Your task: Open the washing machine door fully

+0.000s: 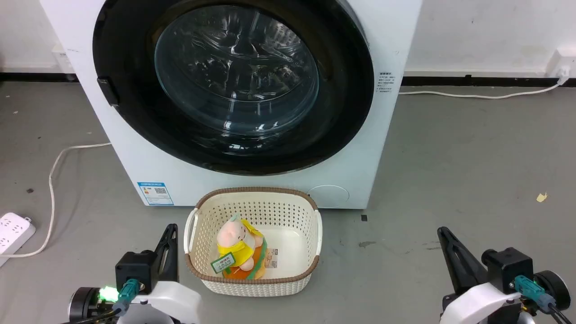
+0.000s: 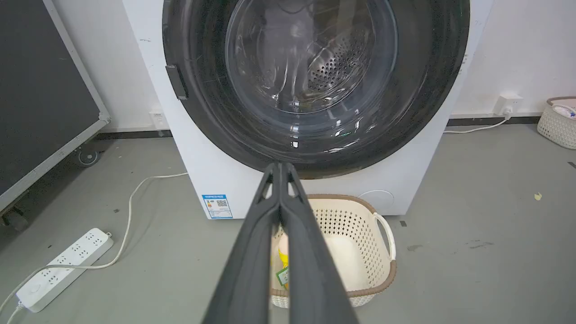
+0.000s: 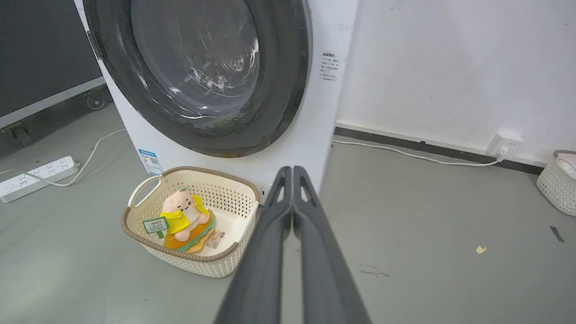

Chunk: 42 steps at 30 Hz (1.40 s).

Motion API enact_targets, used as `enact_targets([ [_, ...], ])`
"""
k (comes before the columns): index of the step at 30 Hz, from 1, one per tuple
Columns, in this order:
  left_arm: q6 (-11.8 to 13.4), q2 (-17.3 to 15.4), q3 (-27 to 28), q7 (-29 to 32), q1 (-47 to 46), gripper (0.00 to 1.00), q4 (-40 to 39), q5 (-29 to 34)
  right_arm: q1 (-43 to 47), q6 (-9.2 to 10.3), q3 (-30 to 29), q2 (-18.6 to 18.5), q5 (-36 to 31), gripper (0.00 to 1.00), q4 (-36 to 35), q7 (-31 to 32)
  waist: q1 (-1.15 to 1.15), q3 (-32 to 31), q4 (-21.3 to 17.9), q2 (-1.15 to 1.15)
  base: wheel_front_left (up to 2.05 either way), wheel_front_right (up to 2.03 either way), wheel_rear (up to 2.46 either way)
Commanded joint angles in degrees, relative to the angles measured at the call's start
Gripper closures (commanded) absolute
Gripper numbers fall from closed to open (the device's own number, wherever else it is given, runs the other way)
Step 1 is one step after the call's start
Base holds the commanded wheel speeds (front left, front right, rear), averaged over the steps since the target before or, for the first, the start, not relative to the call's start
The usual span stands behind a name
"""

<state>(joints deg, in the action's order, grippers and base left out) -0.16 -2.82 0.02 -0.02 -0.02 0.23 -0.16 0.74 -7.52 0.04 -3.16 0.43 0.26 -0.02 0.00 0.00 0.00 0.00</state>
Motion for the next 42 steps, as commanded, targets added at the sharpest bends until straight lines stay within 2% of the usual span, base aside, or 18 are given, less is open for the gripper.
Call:
enact_targets([
  [1, 0.2, -0.1, 0.0, 0.0, 0.0, 1.0, -0.2, 0.2, -0.7, 0.03, 0.0, 0.3, -0.4, 1.0, -0.3, 0.0, 0.0, 0.0, 0.0, 0.0, 0.0, 0.0, 0.0],
  [37, 0.2, -0.1, 0.0, 0.0, 0.0, 1.0, -0.2, 0.2, -0.7, 0.03, 0.0, 0.3, -0.4, 1.0, -0.3, 0.0, 0.0, 0.0, 0.0, 0.0, 0.0, 0.0, 0.0],
  [38, 0.0, 0.0, 0.0, 0.0, 0.0, 0.0, 0.0, 0.0, 0.0, 0.0, 0.0, 0.0, 0.0, 0.0, 0.0, 0.0, 0.0, 0.0, 0.0, 0.0, 0.0, 0.0, 0.0],
  [39, 0.0, 0.0, 0.0, 0.0, 0.0, 0.0, 0.0, 0.0, 0.0, -0.01, 0.0, 0.0, 0.0, 0.0, 0.0, 0.0, 0.0, 0.0, 0.0, 0.0, 0.0, 0.0, 0.0],
  [40, 0.0, 0.0, 0.0, 0.0, 0.0, 1.0, 0.0, 0.0, 0.0, -0.01, 0.0, 0.0, 0.1, 1.0, 0.0, 0.0, 0.0, 0.0, 0.0, 0.0, 0.0, 0.0, 0.0],
  [41, 0.0, 0.0, 0.0, 0.0, 0.0, 0.0, 0.0, 0.0, 0.0, -0.01, 0.0, 0.0, 0.1, 0.0, 0.0, 0.0, 0.0, 0.0, 0.0, 0.0, 0.0, 0.0, 0.0],
  [42, 0.0, 0.0, 0.0, 0.0, 0.0, 0.0, 0.0, 0.0, 0.0, -0.01, 0.0, 0.0, 0.1, 0.0, 0.0, 0.0, 0.0, 0.0, 0.0, 0.0, 0.0, 0.0, 0.0],
])
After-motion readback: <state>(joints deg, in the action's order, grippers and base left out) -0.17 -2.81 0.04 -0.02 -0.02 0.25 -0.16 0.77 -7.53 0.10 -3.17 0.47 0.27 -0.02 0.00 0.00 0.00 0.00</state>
